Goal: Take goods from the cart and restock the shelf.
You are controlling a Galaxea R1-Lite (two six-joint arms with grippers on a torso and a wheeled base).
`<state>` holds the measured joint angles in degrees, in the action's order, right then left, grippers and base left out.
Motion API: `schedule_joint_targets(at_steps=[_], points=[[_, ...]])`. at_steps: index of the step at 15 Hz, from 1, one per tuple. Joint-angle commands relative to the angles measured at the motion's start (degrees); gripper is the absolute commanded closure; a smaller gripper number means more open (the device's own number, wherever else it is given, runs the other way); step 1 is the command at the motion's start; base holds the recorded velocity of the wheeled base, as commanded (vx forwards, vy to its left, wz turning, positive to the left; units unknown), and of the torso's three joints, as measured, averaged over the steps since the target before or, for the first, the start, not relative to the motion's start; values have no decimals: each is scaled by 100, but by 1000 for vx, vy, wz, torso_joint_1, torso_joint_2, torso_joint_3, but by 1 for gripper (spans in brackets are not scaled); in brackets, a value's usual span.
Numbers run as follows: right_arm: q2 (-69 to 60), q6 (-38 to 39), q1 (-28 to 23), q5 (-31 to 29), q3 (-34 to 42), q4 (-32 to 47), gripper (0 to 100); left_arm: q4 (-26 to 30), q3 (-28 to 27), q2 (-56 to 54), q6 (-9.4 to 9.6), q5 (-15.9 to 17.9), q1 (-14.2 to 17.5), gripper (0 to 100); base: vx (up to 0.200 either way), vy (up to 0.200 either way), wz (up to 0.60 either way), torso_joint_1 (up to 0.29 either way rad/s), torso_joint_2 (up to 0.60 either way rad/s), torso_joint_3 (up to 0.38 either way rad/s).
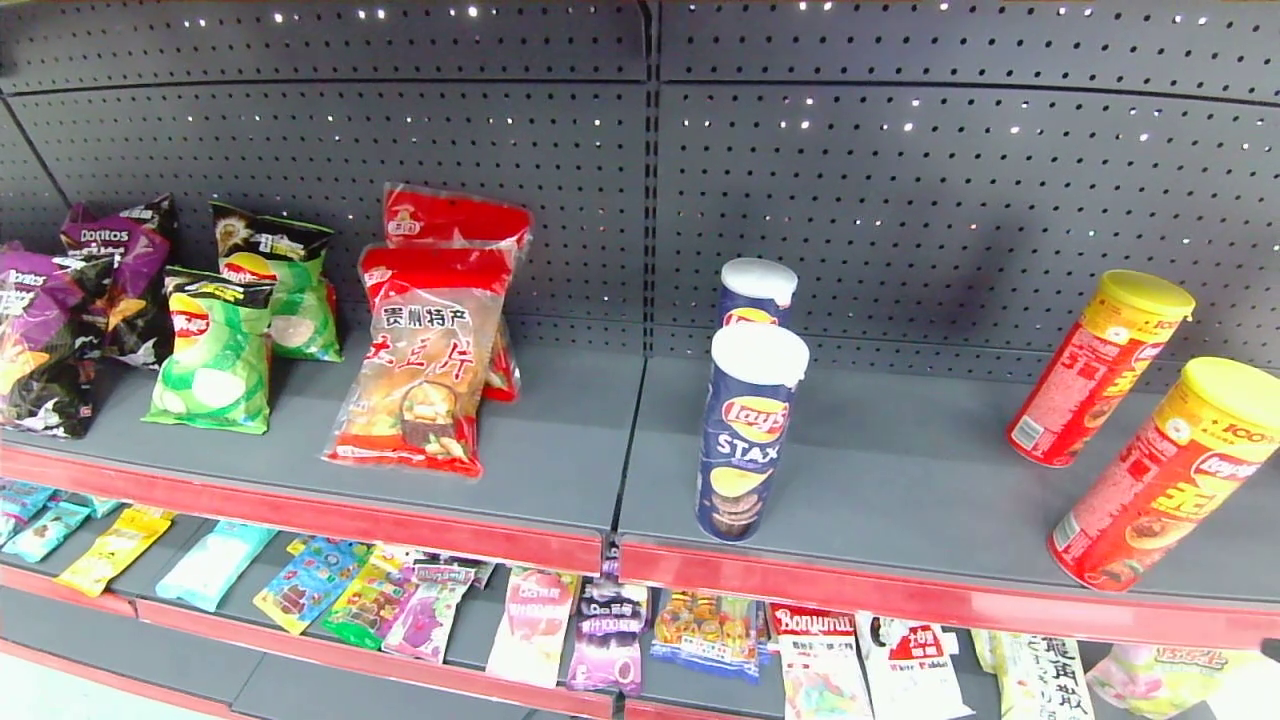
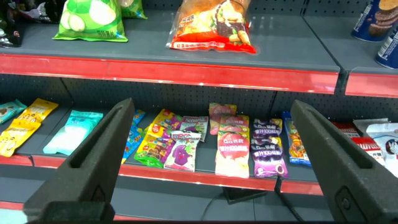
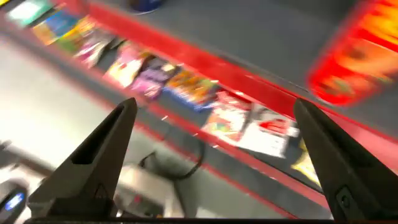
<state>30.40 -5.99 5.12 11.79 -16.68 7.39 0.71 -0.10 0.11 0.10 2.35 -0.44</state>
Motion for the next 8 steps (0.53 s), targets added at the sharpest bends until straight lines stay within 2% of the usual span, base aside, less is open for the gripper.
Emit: schedule_joint_targets(at_steps=[1,3,6,8], points=[[-1529,-25,-828,-564,297,219,0,0,1,-2,-1,2,0,0,0,0,0,0,0,0],[-2451,-34,-916,-801,789,219,0,0,1,-2,-1,2,0,0,0,0,0,0,0,0],[-2495,62,-916,-845,1299,-440,0,0,1,-2,-1,2,0,0,0,0,0,0,0,0],[-2531,458,-811,-836,1659,-739,0,0,1,-2,-1,2,0,0,0,0,0,0,0,0]])
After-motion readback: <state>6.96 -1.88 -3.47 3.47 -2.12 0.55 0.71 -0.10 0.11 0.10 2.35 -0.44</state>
